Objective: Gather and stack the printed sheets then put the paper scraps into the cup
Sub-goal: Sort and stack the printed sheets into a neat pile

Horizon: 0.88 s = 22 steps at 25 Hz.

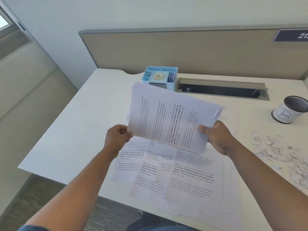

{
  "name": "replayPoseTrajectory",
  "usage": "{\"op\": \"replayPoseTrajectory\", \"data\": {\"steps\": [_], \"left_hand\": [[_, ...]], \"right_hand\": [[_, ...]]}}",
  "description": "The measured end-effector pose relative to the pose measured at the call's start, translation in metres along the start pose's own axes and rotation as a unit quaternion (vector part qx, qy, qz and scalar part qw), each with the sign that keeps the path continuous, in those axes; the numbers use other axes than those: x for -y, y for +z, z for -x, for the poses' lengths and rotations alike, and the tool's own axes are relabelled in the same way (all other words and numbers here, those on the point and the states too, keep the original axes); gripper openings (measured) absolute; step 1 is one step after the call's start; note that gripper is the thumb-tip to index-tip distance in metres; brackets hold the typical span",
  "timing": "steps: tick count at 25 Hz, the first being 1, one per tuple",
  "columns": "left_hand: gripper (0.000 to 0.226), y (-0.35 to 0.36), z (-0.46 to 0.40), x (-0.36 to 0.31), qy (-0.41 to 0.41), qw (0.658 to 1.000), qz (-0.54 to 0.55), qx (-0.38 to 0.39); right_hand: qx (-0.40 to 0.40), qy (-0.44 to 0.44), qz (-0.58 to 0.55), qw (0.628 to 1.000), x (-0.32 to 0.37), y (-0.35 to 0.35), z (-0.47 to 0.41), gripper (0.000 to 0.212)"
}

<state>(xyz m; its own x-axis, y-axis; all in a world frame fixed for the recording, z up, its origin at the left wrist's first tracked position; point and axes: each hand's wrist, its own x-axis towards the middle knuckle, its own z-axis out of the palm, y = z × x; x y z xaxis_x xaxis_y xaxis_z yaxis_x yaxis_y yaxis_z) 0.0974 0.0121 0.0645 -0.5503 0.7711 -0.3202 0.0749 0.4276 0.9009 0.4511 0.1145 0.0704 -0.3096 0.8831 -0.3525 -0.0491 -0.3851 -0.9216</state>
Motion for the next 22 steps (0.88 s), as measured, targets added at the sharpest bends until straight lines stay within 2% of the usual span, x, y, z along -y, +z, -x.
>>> {"op": "replayPoseTrajectory", "data": {"steps": [2, 3, 5, 7, 9, 12, 17, 22], "left_hand": [[0.027, 0.001, 0.002, 0.002, 0.021, 0.997, -0.080, 0.008], [0.042, 0.003, 0.003, 0.001, 0.034, 0.995, -0.091, 0.023], [0.065, 0.008, 0.004, -0.004, 0.051, 0.995, -0.034, 0.077], [0.053, 0.013, 0.003, -0.009, 0.044, 0.991, 0.037, 0.118], [0.036, 0.017, 0.004, -0.008, 0.027, 0.990, 0.067, 0.123], [0.026, 0.023, 0.006, 0.000, 0.025, 0.986, 0.115, 0.119], [0.024, 0.036, 0.017, 0.009, 0.025, 0.980, 0.159, 0.116], [0.043, 0.050, 0.024, 0.019, -0.010, 0.976, 0.181, 0.120]], "right_hand": [[0.002, 0.001, 0.016, 1.000, -0.001, -0.001, 0.002, 0.025], [0.007, 0.002, 0.024, 1.000, -0.002, -0.001, 0.003, 0.024], [0.021, 0.004, 0.047, 0.999, -0.003, -0.003, 0.004, 0.024], [0.038, 0.007, 0.067, 0.997, -0.006, -0.005, 0.005, 0.024], [0.044, 0.009, 0.072, 0.996, -0.011, -0.007, 0.006, 0.024], [0.029, -0.010, 0.062, 0.998, -0.013, -0.007, 0.010, 0.025], [-0.026, -0.010, 0.031, 0.999, -0.024, -0.004, 0.012, 0.027], [-0.052, -0.001, 0.081, 0.995, -0.046, 0.000, 0.018, 0.032]]}}
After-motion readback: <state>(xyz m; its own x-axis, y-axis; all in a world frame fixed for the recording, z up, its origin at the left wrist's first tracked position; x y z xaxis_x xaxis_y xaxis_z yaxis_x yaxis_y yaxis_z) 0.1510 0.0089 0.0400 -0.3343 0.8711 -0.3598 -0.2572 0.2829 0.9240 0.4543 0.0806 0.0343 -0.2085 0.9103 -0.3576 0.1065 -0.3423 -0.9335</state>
